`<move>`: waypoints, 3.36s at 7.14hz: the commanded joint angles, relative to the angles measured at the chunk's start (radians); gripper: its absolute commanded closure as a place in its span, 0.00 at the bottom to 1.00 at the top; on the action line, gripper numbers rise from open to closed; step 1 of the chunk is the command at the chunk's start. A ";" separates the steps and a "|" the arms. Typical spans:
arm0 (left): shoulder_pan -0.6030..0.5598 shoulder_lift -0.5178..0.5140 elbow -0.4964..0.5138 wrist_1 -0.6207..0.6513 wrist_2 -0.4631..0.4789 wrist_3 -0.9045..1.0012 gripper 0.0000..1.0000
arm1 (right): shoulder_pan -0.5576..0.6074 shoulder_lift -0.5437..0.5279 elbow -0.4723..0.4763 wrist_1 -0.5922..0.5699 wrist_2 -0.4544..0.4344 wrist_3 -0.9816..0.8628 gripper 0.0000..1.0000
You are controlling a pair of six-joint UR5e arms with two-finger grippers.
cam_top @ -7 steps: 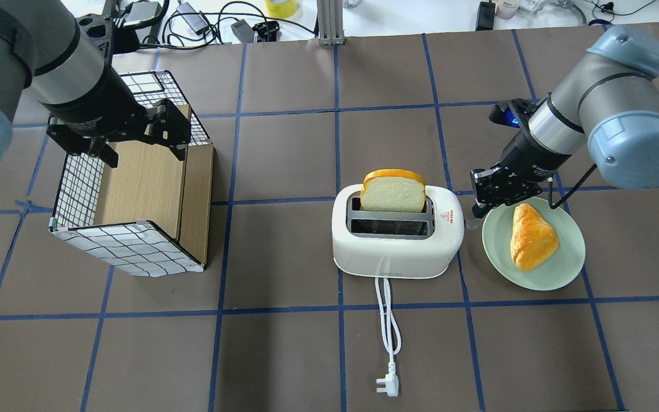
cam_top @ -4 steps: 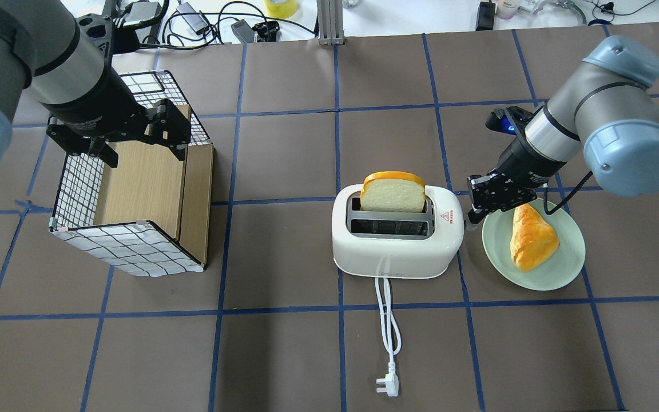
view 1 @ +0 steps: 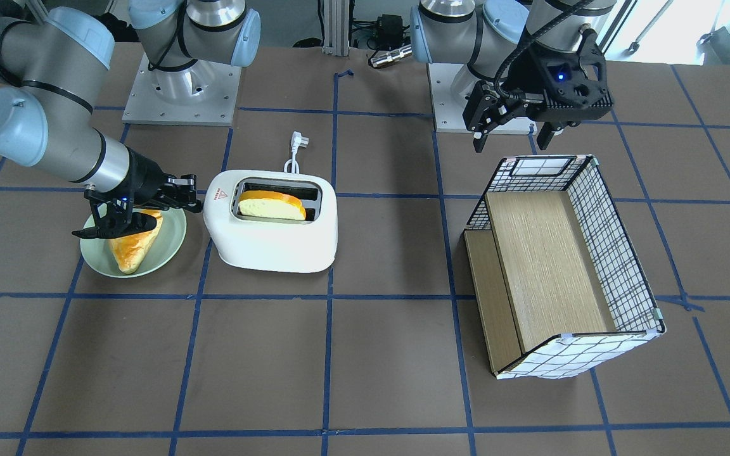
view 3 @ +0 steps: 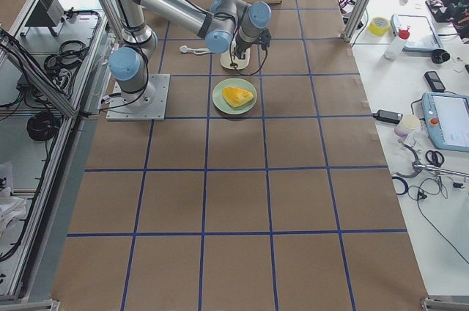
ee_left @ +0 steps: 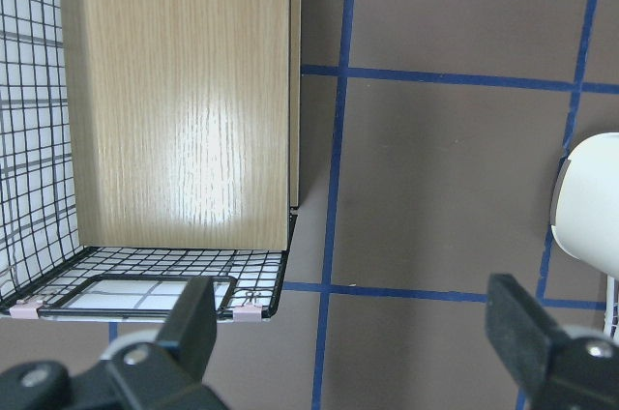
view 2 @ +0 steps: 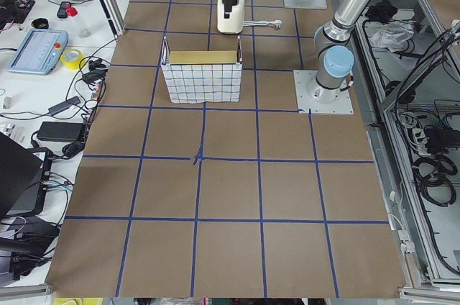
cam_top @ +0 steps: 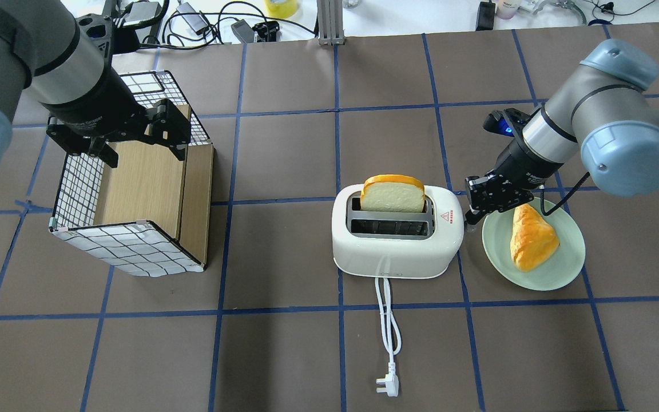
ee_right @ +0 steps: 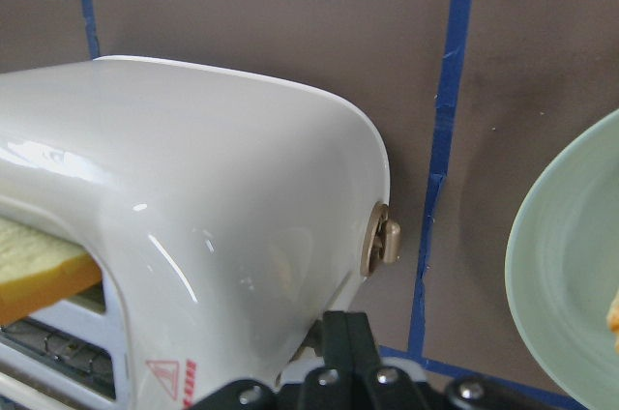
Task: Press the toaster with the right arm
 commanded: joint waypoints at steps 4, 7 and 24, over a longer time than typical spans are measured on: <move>0.000 0.000 0.000 0.000 0.000 0.000 0.00 | -0.002 0.016 0.015 -0.022 0.007 -0.001 1.00; 0.000 0.000 0.000 0.000 0.000 0.000 0.00 | -0.002 0.027 0.023 -0.033 0.008 0.001 1.00; 0.000 0.000 0.000 0.000 0.000 0.000 0.00 | 0.262 -0.039 -0.470 0.092 -0.285 0.563 0.08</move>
